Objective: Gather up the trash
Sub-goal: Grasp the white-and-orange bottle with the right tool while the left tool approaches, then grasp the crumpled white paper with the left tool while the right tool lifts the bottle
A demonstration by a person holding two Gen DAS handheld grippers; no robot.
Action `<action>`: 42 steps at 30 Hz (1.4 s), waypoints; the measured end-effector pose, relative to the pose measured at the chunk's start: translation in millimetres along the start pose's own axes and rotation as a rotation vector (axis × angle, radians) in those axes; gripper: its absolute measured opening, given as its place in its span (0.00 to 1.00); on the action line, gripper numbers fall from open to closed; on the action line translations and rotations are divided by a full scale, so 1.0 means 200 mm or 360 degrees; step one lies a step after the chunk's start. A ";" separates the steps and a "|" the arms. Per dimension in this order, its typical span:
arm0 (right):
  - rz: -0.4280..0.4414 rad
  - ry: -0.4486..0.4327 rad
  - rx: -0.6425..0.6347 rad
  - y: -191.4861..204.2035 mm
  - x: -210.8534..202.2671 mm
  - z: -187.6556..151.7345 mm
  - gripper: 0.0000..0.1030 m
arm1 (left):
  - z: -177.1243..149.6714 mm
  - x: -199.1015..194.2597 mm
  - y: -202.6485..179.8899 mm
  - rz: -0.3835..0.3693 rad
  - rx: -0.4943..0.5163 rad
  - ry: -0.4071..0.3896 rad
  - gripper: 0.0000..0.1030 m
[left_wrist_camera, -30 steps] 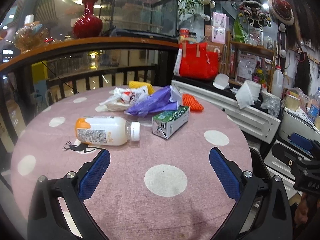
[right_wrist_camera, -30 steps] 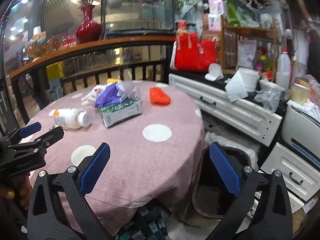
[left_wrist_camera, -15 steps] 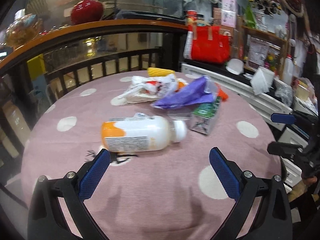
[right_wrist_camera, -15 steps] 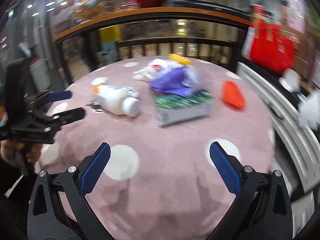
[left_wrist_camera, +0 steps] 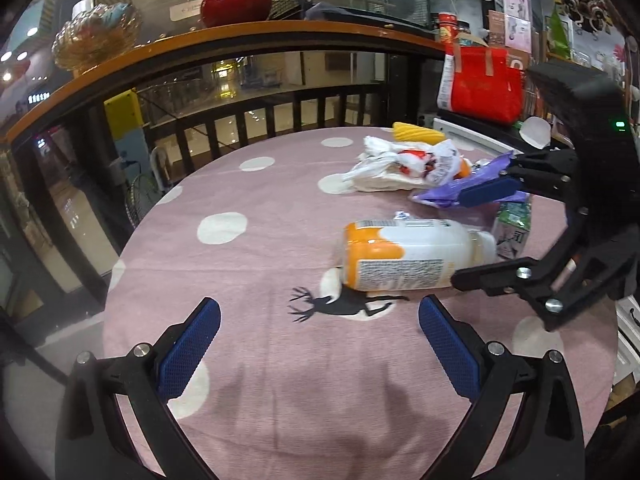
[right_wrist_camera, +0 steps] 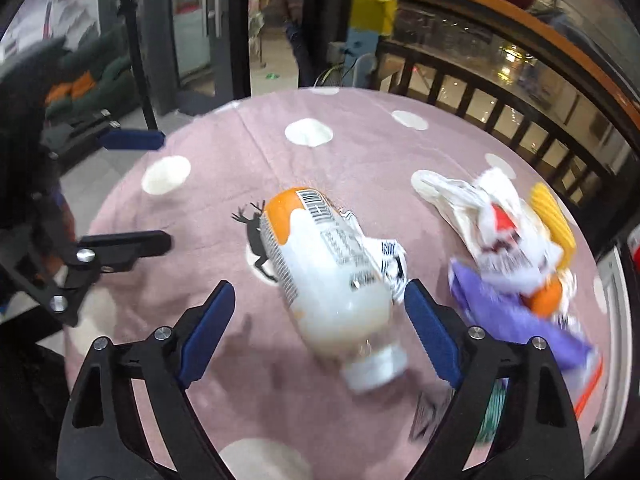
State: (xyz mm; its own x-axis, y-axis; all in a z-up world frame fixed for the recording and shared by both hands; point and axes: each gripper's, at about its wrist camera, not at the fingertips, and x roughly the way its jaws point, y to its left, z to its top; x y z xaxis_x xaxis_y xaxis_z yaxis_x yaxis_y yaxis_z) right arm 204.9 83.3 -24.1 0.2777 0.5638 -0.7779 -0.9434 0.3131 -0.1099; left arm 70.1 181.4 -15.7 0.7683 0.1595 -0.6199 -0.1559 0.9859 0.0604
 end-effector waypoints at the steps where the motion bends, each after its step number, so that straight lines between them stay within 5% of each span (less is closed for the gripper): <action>1: 0.0017 0.0045 -0.0031 0.00 0.04 0.02 0.77 | -0.01 0.01 0.02 0.0005 -0.0013 0.0009 0.95; 7: -0.0035 0.0270 -0.0307 0.06 0.28 0.12 0.72 | -0.04 0.07 0.14 0.0000 -0.0085 0.0069 0.95; 15: -0.0087 0.0276 -0.0340 0.07 0.33 0.10 0.60 | -0.05 0.14 0.16 -0.0030 -0.0100 0.0131 0.95; 24: 0.0042 -0.0024 0.0064 -0.03 0.02 0.01 0.60 | 0.02 0.21 0.10 -0.0140 -0.0082 0.0215 0.95; 33: -0.0128 -0.0277 0.0470 -0.20 -0.44 -0.31 0.60 | 0.20 0.40 -0.14 -0.0361 0.0145 0.0274 0.95; 42: -0.0207 -0.0306 0.0625 -0.18 -0.58 -0.57 0.60 | 0.27 0.63 -0.39 -0.0330 0.0492 0.0353 0.76</action>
State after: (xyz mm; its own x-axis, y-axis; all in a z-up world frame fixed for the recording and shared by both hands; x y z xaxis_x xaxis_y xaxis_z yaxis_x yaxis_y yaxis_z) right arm 185.1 -80.8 -0.7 0.4528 0.6206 -0.6401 -0.7684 0.6358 0.0729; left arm 212.1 126.6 -56.8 0.6065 -0.0247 -0.7947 0.2067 0.9701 0.1275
